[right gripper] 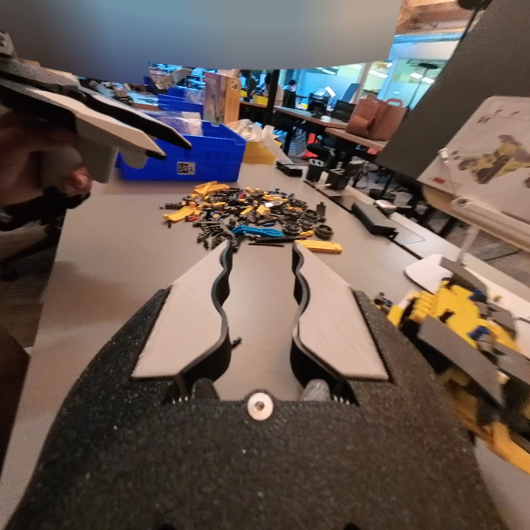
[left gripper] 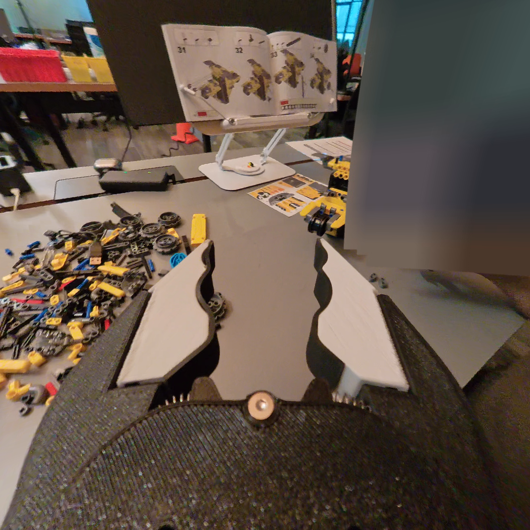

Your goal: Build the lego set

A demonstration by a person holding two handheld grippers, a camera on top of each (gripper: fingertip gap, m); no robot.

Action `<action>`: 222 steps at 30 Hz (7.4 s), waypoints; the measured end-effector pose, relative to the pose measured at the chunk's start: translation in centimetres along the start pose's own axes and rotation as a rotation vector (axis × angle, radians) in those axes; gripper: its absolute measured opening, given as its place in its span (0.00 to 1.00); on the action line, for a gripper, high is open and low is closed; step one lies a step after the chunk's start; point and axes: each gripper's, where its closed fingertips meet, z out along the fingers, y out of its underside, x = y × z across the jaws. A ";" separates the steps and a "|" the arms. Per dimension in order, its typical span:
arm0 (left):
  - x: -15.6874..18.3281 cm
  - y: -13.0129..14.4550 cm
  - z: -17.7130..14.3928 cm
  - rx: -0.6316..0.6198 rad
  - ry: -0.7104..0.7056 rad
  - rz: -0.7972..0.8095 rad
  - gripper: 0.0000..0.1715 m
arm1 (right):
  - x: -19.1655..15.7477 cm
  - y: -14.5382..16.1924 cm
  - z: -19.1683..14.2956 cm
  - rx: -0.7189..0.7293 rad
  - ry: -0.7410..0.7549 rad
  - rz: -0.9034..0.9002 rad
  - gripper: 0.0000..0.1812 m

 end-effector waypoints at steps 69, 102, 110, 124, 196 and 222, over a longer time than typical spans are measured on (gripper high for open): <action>14.6 5.6 7.4 -0.285 1.109 -0.247 0.07 | -4.4 3.3 -2.6 0.012 -0.037 -0.344 0.04; 12.8 12.7 12.6 -0.531 0.623 0.358 0.21 | 4.5 2.6 -6.1 0.080 0.208 0.119 0.16; 14.3 13.4 12.7 -0.557 0.664 0.415 0.18 | 4.6 2.5 -6.4 0.077 0.226 0.107 0.16; 14.3 13.3 13.0 -0.575 0.638 0.368 0.19 | 4.8 2.5 -6.7 0.085 0.231 0.128 0.16; 16.6 8.9 10.0 -0.304 0.797 0.288 0.11 | -1.6 10.1 -7.3 -0.554 -0.204 0.462 0.02; 9.8 9.5 12.8 -0.394 0.462 0.215 0.08 | -2.7 12.2 -6.3 -1.067 -0.357 0.187 0.02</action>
